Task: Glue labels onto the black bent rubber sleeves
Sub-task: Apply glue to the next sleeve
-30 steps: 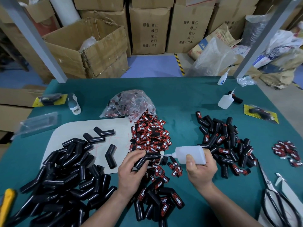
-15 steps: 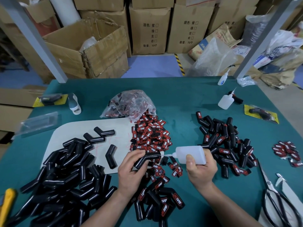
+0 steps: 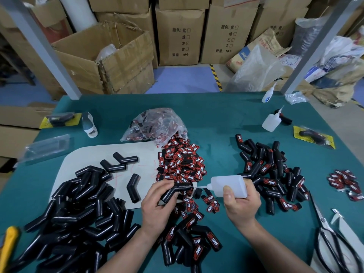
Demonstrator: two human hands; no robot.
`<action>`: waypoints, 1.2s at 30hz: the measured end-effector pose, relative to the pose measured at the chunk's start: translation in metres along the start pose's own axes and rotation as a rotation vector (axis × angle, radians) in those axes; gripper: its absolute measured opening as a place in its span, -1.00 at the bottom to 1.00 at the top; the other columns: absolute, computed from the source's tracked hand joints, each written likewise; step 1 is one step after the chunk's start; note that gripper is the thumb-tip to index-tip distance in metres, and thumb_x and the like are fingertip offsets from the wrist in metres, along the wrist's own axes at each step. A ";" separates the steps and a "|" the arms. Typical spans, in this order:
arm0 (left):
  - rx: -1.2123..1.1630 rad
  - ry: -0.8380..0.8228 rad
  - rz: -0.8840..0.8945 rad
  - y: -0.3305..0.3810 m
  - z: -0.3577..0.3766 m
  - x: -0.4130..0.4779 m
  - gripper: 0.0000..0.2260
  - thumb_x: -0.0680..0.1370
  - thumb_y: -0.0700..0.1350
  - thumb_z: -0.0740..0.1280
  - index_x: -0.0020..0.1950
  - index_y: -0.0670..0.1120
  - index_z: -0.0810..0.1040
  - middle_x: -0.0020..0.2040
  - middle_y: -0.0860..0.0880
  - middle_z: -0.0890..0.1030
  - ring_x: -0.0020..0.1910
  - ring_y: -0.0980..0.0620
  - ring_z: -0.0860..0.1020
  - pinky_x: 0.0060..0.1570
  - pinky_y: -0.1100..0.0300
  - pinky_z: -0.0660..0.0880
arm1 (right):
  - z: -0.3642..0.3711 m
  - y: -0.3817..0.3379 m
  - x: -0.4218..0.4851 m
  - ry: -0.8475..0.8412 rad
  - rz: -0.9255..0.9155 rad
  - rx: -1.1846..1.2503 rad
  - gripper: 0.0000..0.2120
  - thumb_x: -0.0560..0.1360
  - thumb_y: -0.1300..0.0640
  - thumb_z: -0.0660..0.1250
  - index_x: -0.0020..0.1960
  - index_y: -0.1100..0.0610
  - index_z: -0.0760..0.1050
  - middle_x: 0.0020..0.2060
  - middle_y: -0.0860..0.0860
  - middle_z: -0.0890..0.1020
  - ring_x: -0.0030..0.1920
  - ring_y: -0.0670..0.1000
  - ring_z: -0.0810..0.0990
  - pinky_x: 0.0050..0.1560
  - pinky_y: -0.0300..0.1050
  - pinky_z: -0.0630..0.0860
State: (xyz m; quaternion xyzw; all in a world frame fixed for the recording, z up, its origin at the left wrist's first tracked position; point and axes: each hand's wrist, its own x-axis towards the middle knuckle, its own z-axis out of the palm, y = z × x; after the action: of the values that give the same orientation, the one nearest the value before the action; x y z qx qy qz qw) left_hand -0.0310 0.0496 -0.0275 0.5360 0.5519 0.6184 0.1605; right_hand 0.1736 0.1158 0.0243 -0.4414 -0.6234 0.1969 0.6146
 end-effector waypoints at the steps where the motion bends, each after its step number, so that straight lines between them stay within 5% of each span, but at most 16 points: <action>1: 0.000 0.004 -0.002 0.000 0.000 0.000 -0.70 0.45 -0.32 0.49 0.17 -0.17 0.65 0.14 -0.04 0.66 0.16 0.05 0.64 0.27 0.21 0.52 | 0.000 0.000 0.000 -0.004 -0.005 -0.003 -0.34 0.56 -0.25 0.27 -0.19 0.41 0.49 -0.38 -0.04 0.49 -0.25 -0.42 0.53 -0.38 -0.52 0.38; 8: -0.036 0.010 -0.017 0.003 0.000 0.001 -0.73 0.51 -0.17 0.49 0.21 -0.08 0.66 0.18 0.10 0.64 0.17 0.06 0.64 0.28 0.24 0.50 | -0.001 0.001 -0.002 0.007 -0.002 -0.016 -0.32 0.55 -0.27 0.27 -0.20 0.42 0.49 -0.39 -0.02 0.49 -0.32 -0.27 0.52 -0.44 -0.39 0.39; 13: -0.022 0.018 -0.040 0.002 0.000 0.001 -0.75 0.48 -0.24 0.51 0.16 -0.14 0.66 0.18 0.15 0.64 0.17 0.09 0.63 0.26 0.29 0.49 | -0.001 0.001 0.000 0.001 -0.018 -0.018 -0.34 0.56 -0.25 0.27 -0.21 0.42 0.49 -0.37 -0.06 0.47 -0.25 -0.43 0.50 -0.35 -0.52 0.36; 36: -0.007 0.021 -0.028 0.004 0.000 0.002 -0.71 0.45 -0.31 0.49 0.16 -0.14 0.65 0.15 0.08 0.65 0.17 0.12 0.63 0.26 0.29 0.49 | 0.000 0.000 0.004 -0.001 -0.033 -0.006 -0.34 0.57 -0.25 0.27 -0.21 0.41 0.49 -0.34 -0.15 0.47 -0.25 -0.43 0.51 -0.33 -0.56 0.35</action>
State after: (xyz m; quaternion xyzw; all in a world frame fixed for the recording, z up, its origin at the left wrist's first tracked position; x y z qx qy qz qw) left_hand -0.0305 0.0496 -0.0230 0.5209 0.5590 0.6236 0.1651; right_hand 0.1740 0.1186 0.0264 -0.4326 -0.6317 0.1852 0.6161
